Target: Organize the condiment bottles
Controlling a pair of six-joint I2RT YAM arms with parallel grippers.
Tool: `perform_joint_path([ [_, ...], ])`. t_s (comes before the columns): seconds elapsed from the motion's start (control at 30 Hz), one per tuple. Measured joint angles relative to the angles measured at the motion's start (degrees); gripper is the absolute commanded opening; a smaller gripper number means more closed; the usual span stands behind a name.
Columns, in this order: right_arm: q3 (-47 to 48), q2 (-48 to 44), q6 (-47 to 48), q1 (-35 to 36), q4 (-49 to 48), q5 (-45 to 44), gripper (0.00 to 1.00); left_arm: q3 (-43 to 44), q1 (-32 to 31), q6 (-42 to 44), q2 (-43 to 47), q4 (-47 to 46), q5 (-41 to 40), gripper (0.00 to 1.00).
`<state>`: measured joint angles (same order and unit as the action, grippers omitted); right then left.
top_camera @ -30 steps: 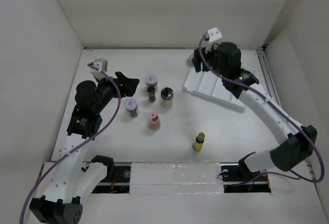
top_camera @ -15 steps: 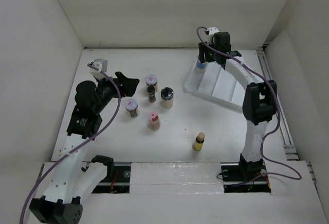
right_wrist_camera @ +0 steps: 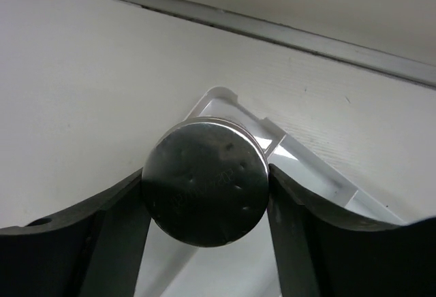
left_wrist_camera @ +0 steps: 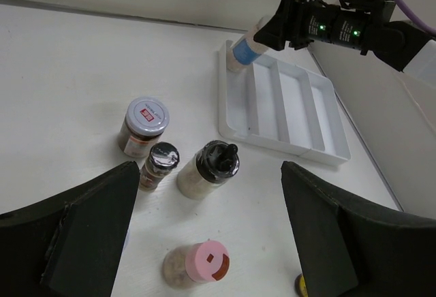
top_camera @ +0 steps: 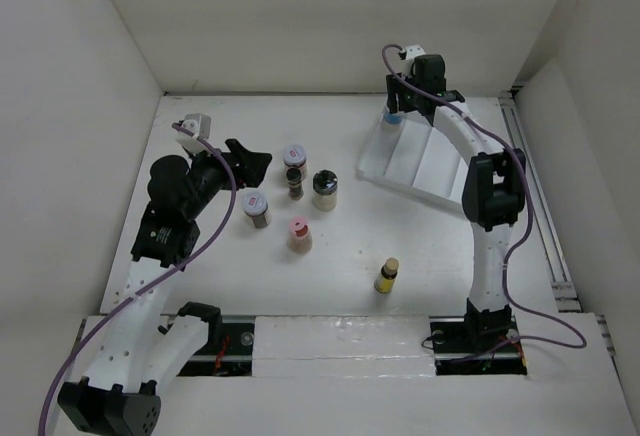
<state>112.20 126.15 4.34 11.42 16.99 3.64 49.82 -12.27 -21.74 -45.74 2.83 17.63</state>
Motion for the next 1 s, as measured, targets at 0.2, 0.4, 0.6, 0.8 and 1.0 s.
perform_joint_path([
  [0.2, 4.7, 2.4, 0.4, 0.1, 0.9, -0.5, 0.94, 0.0, 0.0, 0.0, -0.3, 0.0, 0.0, 0.81],
  [0.4, 0.4, -3.3, 1.1, 1.6, 0.5, -1.5, 0.89, 0.0, 0.0, 0.0, -0.5, 0.0, 0.0, 0.81],
  [0.6, -20.6, -25.4, 2.0, 9.5, -6.9, 1.1, 0.30, 0.0, 0.0, 0.1, -1.0, 0.0, -0.1, 0.81],
  [0.8, -36.1, -35.8, 3.4, 21.9, -15.8, 8.1, 0.96, 0.0, 0.0, 0.1, -1.0, 0.0, -0.8, 0.81],
  [1.0, -45.7, -36.1, 4.3, 22.8, -14.3, 13.4, 1.00, 0.0, 0.0, 0.2, -0.5, 0.2, -3.2, 0.81],
])
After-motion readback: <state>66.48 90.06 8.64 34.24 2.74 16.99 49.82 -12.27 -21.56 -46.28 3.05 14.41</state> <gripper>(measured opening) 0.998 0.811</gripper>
